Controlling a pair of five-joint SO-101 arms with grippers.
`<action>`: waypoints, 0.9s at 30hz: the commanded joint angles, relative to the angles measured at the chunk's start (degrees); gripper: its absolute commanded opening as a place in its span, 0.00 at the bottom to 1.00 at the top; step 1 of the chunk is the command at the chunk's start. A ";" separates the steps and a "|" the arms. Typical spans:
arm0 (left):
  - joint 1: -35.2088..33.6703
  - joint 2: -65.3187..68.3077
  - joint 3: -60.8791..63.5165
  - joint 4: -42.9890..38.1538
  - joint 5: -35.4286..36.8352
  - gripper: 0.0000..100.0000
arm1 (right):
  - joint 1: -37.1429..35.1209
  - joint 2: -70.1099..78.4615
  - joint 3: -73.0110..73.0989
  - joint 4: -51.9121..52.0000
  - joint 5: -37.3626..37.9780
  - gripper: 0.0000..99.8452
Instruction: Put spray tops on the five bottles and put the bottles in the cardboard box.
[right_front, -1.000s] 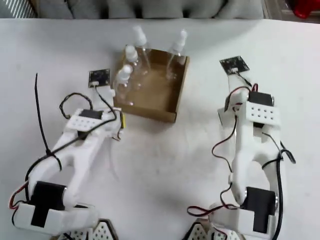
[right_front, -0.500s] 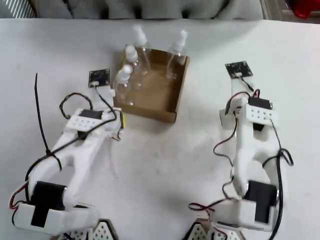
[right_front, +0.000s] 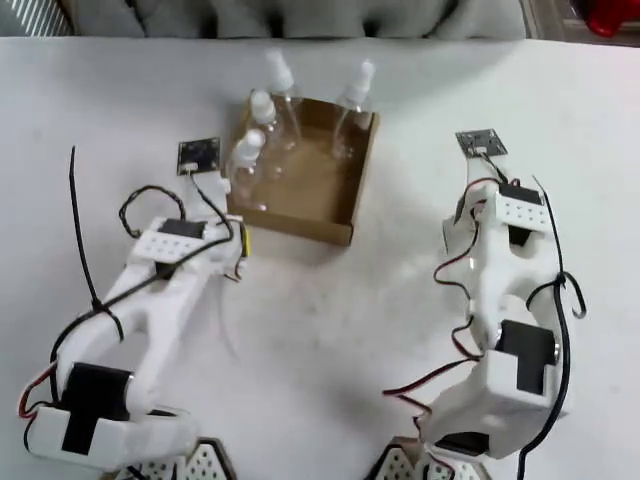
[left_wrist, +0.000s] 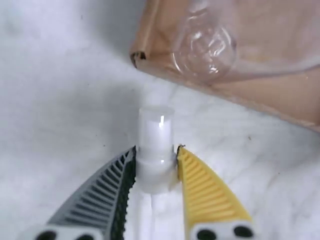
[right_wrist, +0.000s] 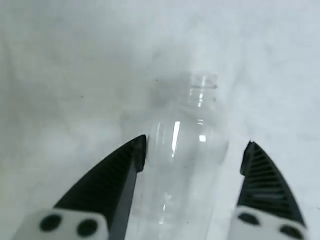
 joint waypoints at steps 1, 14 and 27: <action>-0.75 -2.59 -0.35 -1.23 -0.53 0.02 | 0.92 -0.04 -2.99 0.84 -0.53 0.27; -0.75 -2.59 -0.35 -1.23 -0.53 0.02 | 3.56 4.18 -13.63 8.31 -1.05 0.03; -0.75 -2.59 -0.35 -1.23 -0.53 0.02 | -0.48 -10.15 -19.08 28.70 -1.05 0.02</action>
